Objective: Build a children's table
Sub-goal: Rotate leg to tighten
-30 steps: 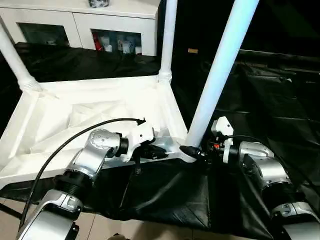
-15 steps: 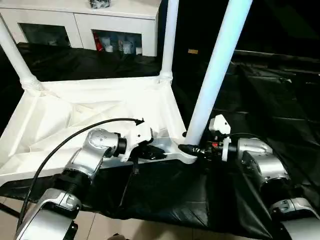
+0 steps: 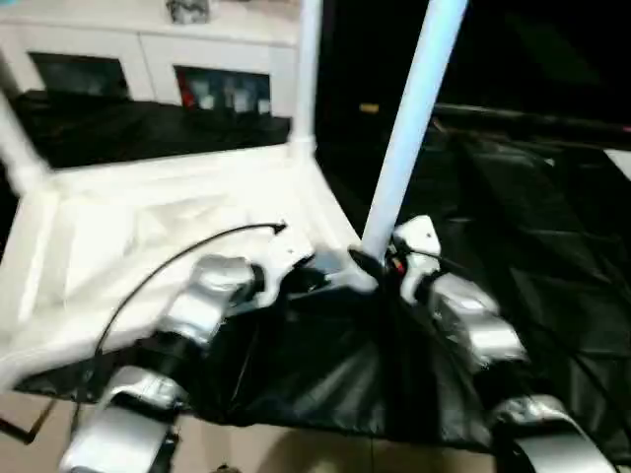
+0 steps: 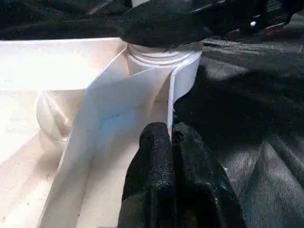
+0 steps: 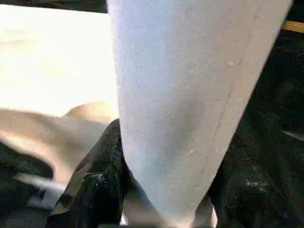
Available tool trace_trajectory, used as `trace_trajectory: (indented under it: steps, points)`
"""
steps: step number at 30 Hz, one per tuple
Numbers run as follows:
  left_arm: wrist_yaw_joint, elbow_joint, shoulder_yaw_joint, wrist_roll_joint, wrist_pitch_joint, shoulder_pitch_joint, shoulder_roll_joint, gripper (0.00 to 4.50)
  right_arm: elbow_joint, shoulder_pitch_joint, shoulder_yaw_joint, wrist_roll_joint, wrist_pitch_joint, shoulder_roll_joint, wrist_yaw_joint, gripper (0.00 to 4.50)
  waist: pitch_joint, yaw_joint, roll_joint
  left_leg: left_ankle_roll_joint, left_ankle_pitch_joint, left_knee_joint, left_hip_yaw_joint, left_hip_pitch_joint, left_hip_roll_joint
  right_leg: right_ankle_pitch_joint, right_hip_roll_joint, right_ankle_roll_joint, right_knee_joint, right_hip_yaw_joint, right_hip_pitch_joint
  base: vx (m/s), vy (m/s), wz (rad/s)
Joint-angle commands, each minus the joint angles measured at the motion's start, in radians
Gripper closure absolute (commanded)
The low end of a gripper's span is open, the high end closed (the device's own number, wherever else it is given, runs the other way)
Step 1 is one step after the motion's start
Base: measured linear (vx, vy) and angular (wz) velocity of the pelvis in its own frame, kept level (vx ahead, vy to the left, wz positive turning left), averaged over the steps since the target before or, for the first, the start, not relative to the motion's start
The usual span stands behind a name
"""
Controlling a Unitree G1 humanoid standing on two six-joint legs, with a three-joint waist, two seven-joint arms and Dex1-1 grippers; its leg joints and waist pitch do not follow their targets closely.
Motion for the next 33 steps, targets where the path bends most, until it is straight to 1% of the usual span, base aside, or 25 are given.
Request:
trace_trajectory:
  steps: [1,2,3,5,6,7,8,10,11,12,13,14,16,18,19,20,21,22,24,25,26,28,30,32,33]
  points:
    - [0.056,0.026,-0.029,-0.002,0.002,-0.039,-0.055,4.5,0.044,0.01,0.09,-0.037,-0.004,0.099,0.045,2.52,-0.045,-0.002,-0.004,-0.007,-0.421,-0.08,-0.019,0.007,0.021,-0.547,-0.053,-0.091,-0.093,0.025,0.023,0.0,0.0,0.0]
    - [0.054,0.028,-0.031,-0.002,0.003,-0.04,-0.056,4.5,0.046,0.008,0.089,-0.038,-0.01,0.103,0.04,1.98,-0.043,-0.001,-0.004,-0.005,-0.425,-0.082,-0.018,0.008,0.02,-0.531,-0.051,-0.096,-0.095,0.027,0.021,0.0,0.0,0.0]
    - [0.03,0.025,-0.044,0.011,-0.013,-0.042,-0.043,4.5,0.05,-0.001,0.075,-0.034,-0.014,0.103,0.027,1.98,-0.043,0.001,-0.014,0.0,-0.431,-0.081,-0.017,0.008,0.019,-0.536,-0.052,-0.097,-0.094,0.027,0.02,0.0,0.0,0.0]
    - [-0.008,0.013,-0.048,0.013,-0.026,-0.043,-0.014,4.5,0.041,-0.004,0.061,-0.02,-0.017,0.094,0.049,1.76,-0.042,0.002,-0.01,0.002,-0.439,-0.08,-0.017,0.012,0.019,-0.548,-0.054,-0.097,-0.097,0.029,0.016,0.0,0.0,0.0]
    - [-0.024,0.01,-0.044,0.015,-0.022,-0.044,0.001,4.5,0.043,-0.007,0.055,-0.016,-0.026,0.086,0.064,1.66,-0.043,0.002,-0.007,-0.002,-0.43,-0.083,-0.019,0.007,0.02,-0.538,-0.055,-0.098,-0.094,0.029,0.022,0.0,0.0,0.0]
    - [-0.046,0.008,-0.046,0.022,-0.026,-0.044,0.021,4.5,0.046,-0.008,0.049,-0.007,-0.037,0.069,0.094,1.56,-0.044,0.005,0.01,-0.008,-0.429,-0.084,-0.021,0.008,0.021,-0.511,-0.056,-0.106,-0.092,0.031,0.022,0.0,0.0,0.0]
    - [-0.066,0.002,-0.049,0.023,-0.031,-0.042,0.036,4.5,0.035,-0.004,0.05,0.003,-0.035,0.056,0.126,1.47,-0.044,0.001,0.002,-0.008,-0.43,-0.085,-0.018,0.007,0.022,-0.492,-0.053,-0.111,-0.094,0.031,0.022,0.0,0.0,0.0]
    - [-0.104,-0.011,-0.053,0.021,-0.035,-0.038,0.061,4.5,0.008,0.005,0.052,0.022,-0.029,0.032,0.188,1.29,-0.046,0.001,0.014,-0.01,-0.425,-0.085,-0.019,0.003,0.022,-0.417,-0.05,-0.138,-0.083,0.032,0.029,0.0,0.0,0.0]
    - [-0.138,-0.016,-0.057,0.017,-0.054,-0.034,0.078,4.5,-0.012,0.013,0.06,0.032,-0.026,0.01,0.234,1.19,-0.048,0.004,0.028,-0.008,-0.413,-0.084,-0.018,0.006,0.021,-0.364,-0.048,-0.158,-0.078,0.034,0.031,0.0,0.0,0.0]
    - [-0.156,-0.018,-0.063,0.015,-0.065,-0.032,0.084,4.5,-0.024,0.02,0.064,0.037,-0.025,-0.01,0.268,1.19,-0.048,0.002,0.022,-0.001,-0.399,-0.081,-0.013,0.006,0.022,-0.314,-0.045,-0.182,-0.074,0.036,0.031,0.0,0.0,0.0]
    - [-0.175,-0.016,-0.07,0.015,-0.072,-0.031,0.091,4.5,-0.036,0.029,0.07,0.041,-0.021,-0.038,0.312,1.01,-0.05,0.006,0.031,0.0,-0.39,-0.08,-0.013,0.009,0.021,-0.292,-0.044,-0.192,-0.072,0.035,0.035,0.0,0.0,0.0]
    - [-0.181,-0.016,-0.074,0.015,-0.072,-0.03,0.091,4.5,-0.041,0.034,0.071,0.043,-0.019,-0.052,0.332,0.92,-0.05,0.007,0.024,0.01,-0.367,-0.076,-0.008,0.008,0.022,-0.251,-0.042,-0.214,-0.067,0.037,0.036,0.0,0.0,0.0]
    - [-0.239,-0.036,-0.089,0.002,-0.059,-0.025,0.103,4.5,-0.08,0.058,0.08,0.044,0.01,-0.129,0.422,0.78,-0.051,0.013,0.033,0.026,-0.328,-0.072,-0.005,0.006,0.02,-0.197,-0.041,-0.241,-0.062,0.037,0.043,0.05,-0.013,0.06]
    - [-0.275,-0.05,-0.093,-0.011,-0.066,-0.022,0.11,4.5,-0.099,0.069,0.08,0.047,0.024,-0.171,0.487,0.78,-0.058,0.022,0.041,0.047,-0.251,-0.064,-0.001,0.003,0.021,-0.091,-0.04,-0.278,-0.049,0.036,0.05,0.027,-0.004,0.02]
    - [-0.315,-0.064,-0.099,-0.024,-0.076,-0.013,0.117,4.5,-0.119,0.078,0.08,0.058,0.033,-0.207,0.547,0.78,-0.059,0.024,0.039,0.053,-0.229,-0.062,-0.001,-0.001,0.021,-0.068,-0.039,-0.284,-0.044,0.034,0.053,0.0,0.0,0.0]
    - [-0.338,-0.072,-0.102,-0.032,-0.082,-0.008,0.122,4.5,-0.131,0.082,0.079,0.065,0.038,-0.227,0.58,0.78,-0.061,0.03,0.047,0.071,-0.204,-0.057,0.002,-0.001,0.02,-0.025,-0.035,-0.295,-0.042,0.033,0.057,0.0,0.0,0.0]
    - [-0.371,-0.084,-0.108,-0.042,-0.091,-0.001,0.126,4.5,-0.144,0.085,0.077,0.076,0.048,-0.252,0.619,0.78,-0.062,0.035,0.046,0.081,-0.188,-0.053,0.003,-0.001,0.02,-0.006,-0.036,-0.303,-0.036,0.033,0.057,0.0,0.0,0.0]
    - [-0.379,-0.087,-0.111,-0.044,-0.091,-0.001,0.124,4.5,-0.145,0.084,0.074,0.081,0.052,-0.261,0.632,0.78,-0.063,0.042,0.049,0.095,-0.172,-0.051,0.005,-0.001,0.02,0.001,-0.038,-0.312,-0.035,0.032,0.055,0.0,0.0,0.0]
    - [-0.405,-0.095,-0.119,-0.045,-0.09,0.009,0.14,4.5,-0.151,0.08,0.074,0.092,0.065,-0.276,0.664,0.78,-0.061,0.045,0.052,0.095,-0.181,-0.054,0.005,-0.001,0.024,-0.04,-0.04,-0.309,-0.038,0.03,0.053,0.0,0.0,0.0]
    - [-0.42,-0.103,-0.119,-0.05,-0.081,0.016,0.153,4.5,-0.147,0.074,0.08,0.093,0.071,-0.285,0.678,0.78,-0.06,0.046,0.064,0.088,-0.195,-0.055,0.003,0.001,0.024,-0.062,-0.041,-0.306,-0.039,0.03,0.052,0.0,0.0,0.0]
    - [-0.43,-0.109,-0.118,-0.054,-0.074,0.021,0.161,4.5,-0.144,0.071,0.085,0.093,0.075,-0.291,0.687,0.94,-0.058,0.044,0.06,0.073,-0.226,-0.058,0.003,0.002,0.026,-0.1,-0.041,-0.299,-0.044,0.029,0.053,0.0,0.0,0.0]
    - [-0.444,-0.107,-0.117,-0.052,-0.088,0.033,0.181,4.5,-0.141,0.065,0.093,0.083,0.057,-0.294,0.689,1.14,-0.054,0.04,0.068,0.049,-0.279,-0.061,0.003,0.006,0.025,-0.168,-0.039,-0.283,-0.053,0.03,0.047,0.0,0.0,0.0]
    - [-0.452,-0.106,-0.117,-0.052,-0.1,0.04,0.193,4.5,-0.153,0.067,0.093,0.084,0.054,-0.29,0.687,1.2,-0.055,0.036,0.063,0.039,-0.286,-0.063,0.001,0.004,0.023,-0.197,-0.04,-0.268,-0.054,0.03,0.051,0.0,0.0,0.0]
    - [-0.462,-0.109,-0.113,-0.056,-0.105,0.05,0.207,4.5,-0.175,0.073,0.092,0.09,0.059,-0.281,0.689,1.37,-0.055,0.032,0.068,0.035,-0.282,-0.063,0.0,0.003,0.022,-0.2,-0.038,-0.261,-0.055,0.031,0.05,0.0,0.0,0.0]
    - [-0.465,-0.112,-0.11,-0.057,-0.105,0.054,0.213,4.5,-0.189,0.076,0.092,0.095,0.062,-0.277,0.696,1.41,-0.056,0.03,0.058,0.038,-0.274,-0.063,0.001,0.0,0.022,-0.193,-0.038,-0.259,-0.053,0.03,0.053,0.0,0.0,0.0]
